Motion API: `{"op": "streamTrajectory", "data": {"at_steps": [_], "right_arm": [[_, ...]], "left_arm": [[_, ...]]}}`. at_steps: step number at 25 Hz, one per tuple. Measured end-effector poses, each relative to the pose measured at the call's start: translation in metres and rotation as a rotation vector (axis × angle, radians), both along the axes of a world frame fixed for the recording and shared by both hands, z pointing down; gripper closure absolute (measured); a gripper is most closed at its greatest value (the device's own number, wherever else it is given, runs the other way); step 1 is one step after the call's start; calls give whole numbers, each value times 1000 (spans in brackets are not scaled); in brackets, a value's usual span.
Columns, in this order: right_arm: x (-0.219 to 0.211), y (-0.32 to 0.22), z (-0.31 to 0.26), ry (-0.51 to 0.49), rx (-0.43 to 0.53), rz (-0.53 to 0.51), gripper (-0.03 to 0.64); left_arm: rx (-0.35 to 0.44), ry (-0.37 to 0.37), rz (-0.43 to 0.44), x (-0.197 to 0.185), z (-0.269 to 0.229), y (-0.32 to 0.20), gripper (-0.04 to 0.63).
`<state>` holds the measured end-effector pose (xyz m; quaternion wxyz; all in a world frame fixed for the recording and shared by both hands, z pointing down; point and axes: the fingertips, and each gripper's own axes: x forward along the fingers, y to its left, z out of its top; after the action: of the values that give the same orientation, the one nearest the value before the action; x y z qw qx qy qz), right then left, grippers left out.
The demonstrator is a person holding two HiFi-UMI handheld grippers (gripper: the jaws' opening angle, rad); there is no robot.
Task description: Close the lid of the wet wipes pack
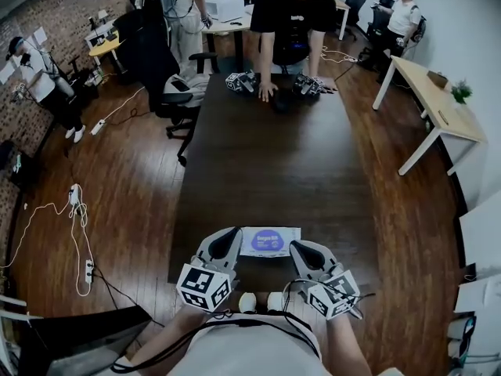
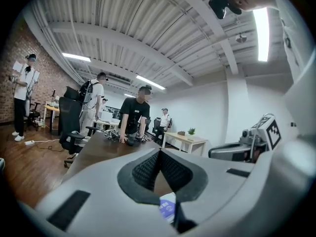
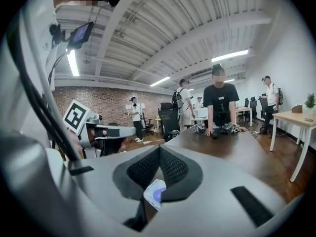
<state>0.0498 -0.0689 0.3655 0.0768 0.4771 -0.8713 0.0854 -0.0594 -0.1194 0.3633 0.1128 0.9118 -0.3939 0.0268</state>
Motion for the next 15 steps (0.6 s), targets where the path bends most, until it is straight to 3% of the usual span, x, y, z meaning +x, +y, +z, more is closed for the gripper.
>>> {"op": "streamTrajectory", "data": {"at_steps": [15], "right_arm": [[1, 21, -17, -16, 57, 129, 611]], "left_arm": [[28, 40, 63, -13, -3, 21, 594]]}}
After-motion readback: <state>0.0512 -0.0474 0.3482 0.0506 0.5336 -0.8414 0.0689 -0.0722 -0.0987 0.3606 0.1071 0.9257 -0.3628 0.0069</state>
